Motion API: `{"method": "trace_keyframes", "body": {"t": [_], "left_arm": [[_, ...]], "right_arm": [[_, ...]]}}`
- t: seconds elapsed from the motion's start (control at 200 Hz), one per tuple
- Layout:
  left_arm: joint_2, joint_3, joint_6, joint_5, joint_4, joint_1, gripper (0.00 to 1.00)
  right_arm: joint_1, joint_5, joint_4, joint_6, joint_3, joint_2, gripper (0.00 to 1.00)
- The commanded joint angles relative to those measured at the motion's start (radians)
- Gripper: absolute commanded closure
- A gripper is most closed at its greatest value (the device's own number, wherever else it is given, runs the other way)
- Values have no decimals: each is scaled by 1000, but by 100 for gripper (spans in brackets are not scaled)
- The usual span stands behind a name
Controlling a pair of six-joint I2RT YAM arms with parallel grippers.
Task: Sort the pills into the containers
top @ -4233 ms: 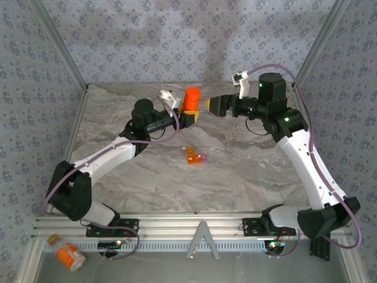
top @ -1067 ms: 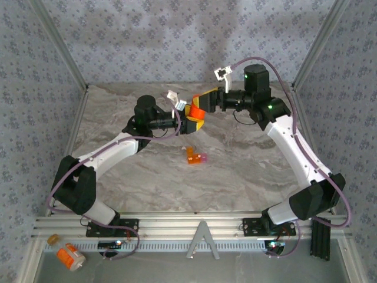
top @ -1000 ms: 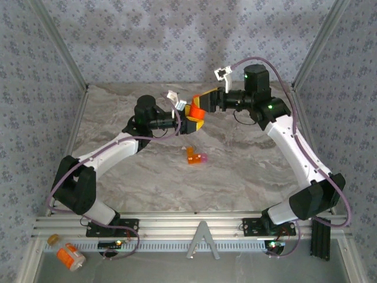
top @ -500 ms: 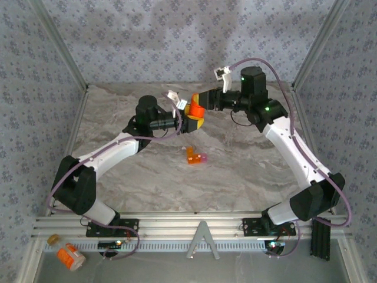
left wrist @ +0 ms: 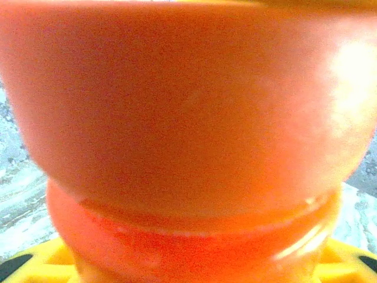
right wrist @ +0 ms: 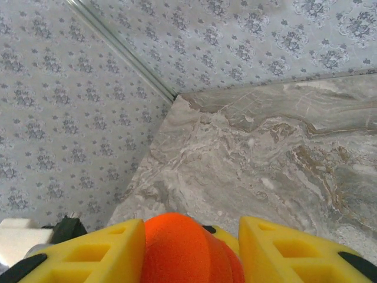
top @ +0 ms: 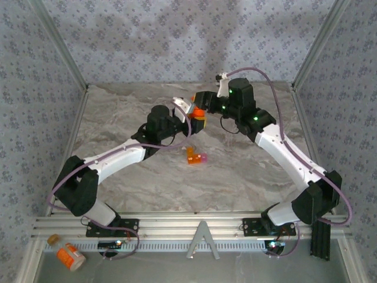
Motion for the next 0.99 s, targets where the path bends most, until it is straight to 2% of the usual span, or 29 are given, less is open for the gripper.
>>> {"method": "trace_keyframes", "body": {"t": [0.0, 0.16, 0.3, 0.445, 0.56, 0.695, 0.82, 0.989], "left_arm": [[-13, 31, 51, 17, 143, -44, 100], [-21, 38, 30, 66, 106, -25, 100], [-29, 41, -2, 191, 81, 19, 100], [-40, 62, -14, 359, 15, 73, 100], [-40, 96, -4, 491, -66, 105, 100], [-26, 151, 25, 616, -170, 124, 100], [-3, 202, 52, 689, -251, 125, 100], [11, 222, 57, 711, -269, 125, 100]], "right_arm": [[16, -15, -8, 26, -18, 15, 48], [-63, -59, 5, 21, -30, -52, 29], [-146, -111, 1, -6, -52, -135, 19], [-216, -211, -45, -69, -61, -194, 17], [-266, -373, -78, -163, -28, -190, 16], [-260, -564, -174, -285, 59, -126, 14], [-216, -604, -269, -373, 132, -78, 13], [-174, -593, -323, -410, 194, -30, 14]]}}
